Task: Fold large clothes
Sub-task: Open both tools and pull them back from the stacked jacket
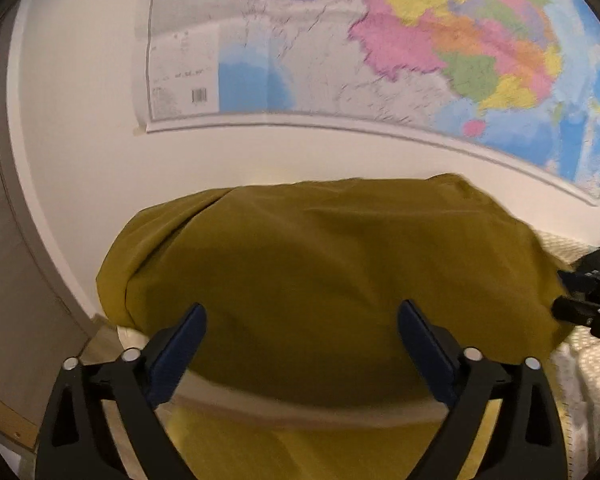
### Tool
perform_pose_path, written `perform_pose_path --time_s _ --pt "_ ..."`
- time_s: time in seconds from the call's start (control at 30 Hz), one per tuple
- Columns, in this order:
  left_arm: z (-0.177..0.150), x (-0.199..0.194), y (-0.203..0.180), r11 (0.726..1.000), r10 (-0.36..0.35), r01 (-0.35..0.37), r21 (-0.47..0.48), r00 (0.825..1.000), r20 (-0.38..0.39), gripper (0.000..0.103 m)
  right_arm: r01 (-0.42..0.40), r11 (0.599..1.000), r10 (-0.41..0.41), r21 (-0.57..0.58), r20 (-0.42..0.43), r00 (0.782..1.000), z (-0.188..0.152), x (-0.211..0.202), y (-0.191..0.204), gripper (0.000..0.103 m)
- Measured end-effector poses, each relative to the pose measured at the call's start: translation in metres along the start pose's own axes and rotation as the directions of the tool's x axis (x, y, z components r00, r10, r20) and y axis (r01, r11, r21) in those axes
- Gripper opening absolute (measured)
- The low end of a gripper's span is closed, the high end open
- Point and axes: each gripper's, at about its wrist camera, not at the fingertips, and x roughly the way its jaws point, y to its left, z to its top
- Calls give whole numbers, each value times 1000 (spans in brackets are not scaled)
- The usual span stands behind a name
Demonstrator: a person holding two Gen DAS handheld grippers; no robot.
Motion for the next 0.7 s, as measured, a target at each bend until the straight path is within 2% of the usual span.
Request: perform_pose_path --time_s 0.17,0.23,0.3,0.4,0.5,0.7 --pt "-21 -28 -18 998 -21 22 -64 1000 15 96 8 1000 -8 -11 19 1000 -18 -20 14 81" --pt "-32 -35 -29 997 -9 11 -78 1000 16 96 6 1000 -5 -15 28 1000 -24 -27 20 81" --pt "-42 -41 -36 994 -5 7 -112 1000 17 96 -6 1000 7 -21 34 999 -30 -34 27 90" --pt "-54 -46 -46 989 -19 19 -148 1000 -2 96 14 999 -12 -51 40 999 -43 -42 39 97" --pt "-65 -49 -62 990 10 -15 -141 999 -39 96 16 998 -13 -65 41 999 -52 -47 46 97" --pt "-75 -61 -81 993 39 -43 -111 998 -38 96 3 998 0 -57 51 999 -64 -62 54 97"
